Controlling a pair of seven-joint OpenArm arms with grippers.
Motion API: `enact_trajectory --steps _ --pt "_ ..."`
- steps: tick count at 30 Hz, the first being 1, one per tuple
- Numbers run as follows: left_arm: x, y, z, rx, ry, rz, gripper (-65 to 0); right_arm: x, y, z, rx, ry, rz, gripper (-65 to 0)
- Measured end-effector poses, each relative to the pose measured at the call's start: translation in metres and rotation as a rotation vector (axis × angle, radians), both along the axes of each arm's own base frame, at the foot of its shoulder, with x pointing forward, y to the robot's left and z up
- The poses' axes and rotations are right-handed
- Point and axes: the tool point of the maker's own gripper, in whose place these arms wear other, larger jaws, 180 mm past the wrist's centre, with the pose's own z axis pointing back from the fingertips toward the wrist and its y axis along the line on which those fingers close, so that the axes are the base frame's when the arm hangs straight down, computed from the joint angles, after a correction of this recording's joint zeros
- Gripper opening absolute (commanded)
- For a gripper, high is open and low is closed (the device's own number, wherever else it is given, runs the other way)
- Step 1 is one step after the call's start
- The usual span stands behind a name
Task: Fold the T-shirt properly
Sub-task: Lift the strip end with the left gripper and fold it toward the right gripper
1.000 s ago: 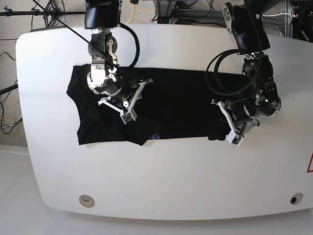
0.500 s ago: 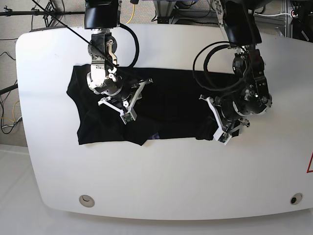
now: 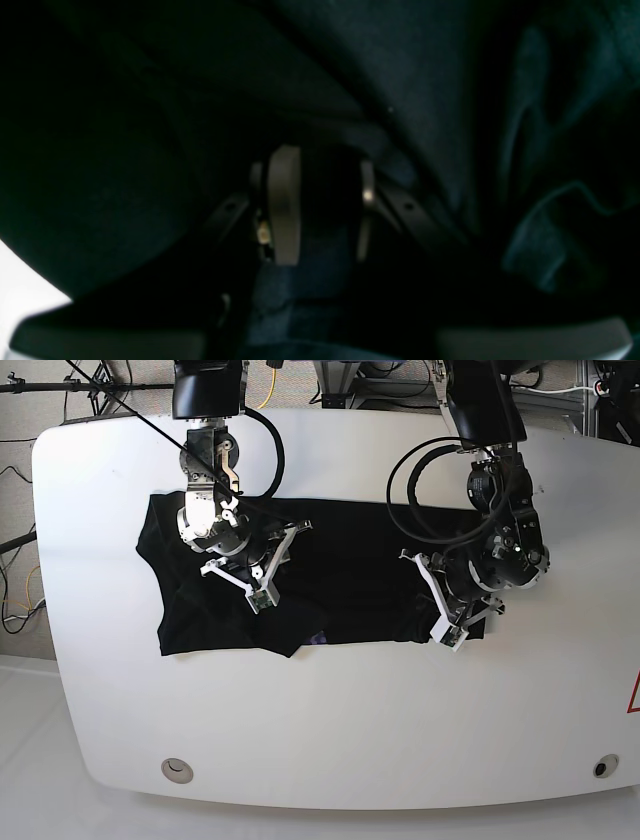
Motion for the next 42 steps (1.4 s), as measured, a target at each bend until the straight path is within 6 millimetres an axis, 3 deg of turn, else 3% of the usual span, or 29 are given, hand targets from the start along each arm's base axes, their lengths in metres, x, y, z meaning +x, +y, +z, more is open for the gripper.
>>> enact_trajectory --steps 8,12,18,20,22,30,36,42 --pt "0.001 -0.015 -0.002 -0.01 0.01 -0.022 -64.3 -0.001 0.001 0.0 0.0 0.001 0.0 -49.6" --pt "0.0 -0.017 -0.003 -0.015 0.016 -0.026 -60.4 -0.001 0.001 0.0 0.0 0.0 0.001 -49.5" --pt "-0.004 -0.02 -0.005 -0.035 0.022 -0.037 -50.2 -0.001 0.001 0.0 0.001 0.0 -0.003 -49.4" --pt "-0.004 -0.024 -0.003 -0.052 0.018 -0.047 -39.6 -0.001 0.001 0.0 0.001 -0.001 -0.003 -49.6" --pt "-0.004 -0.032 0.001 -0.076 0.006 -0.07 -33.7 -0.001 0.001 0.0 0.001 -0.003 -0.003 -49.5" --pt "-0.001 -0.049 0.016 -0.131 -0.041 -0.11 -14.8 -0.001 0.002 0.0 0.002 -0.005 -0.001 -49.6" --pt "-0.008 -0.045 0.005 -0.07 0.008 -0.119 -13.9 -0.001 0.001 0.0 0.001 -0.005 -0.003 -49.7" --pt "-0.006 -0.036 0.009 -0.039 -0.01 -0.126 -16.3 -0.001 0.001 0.0 0.002 -0.005 -0.003 -49.9"
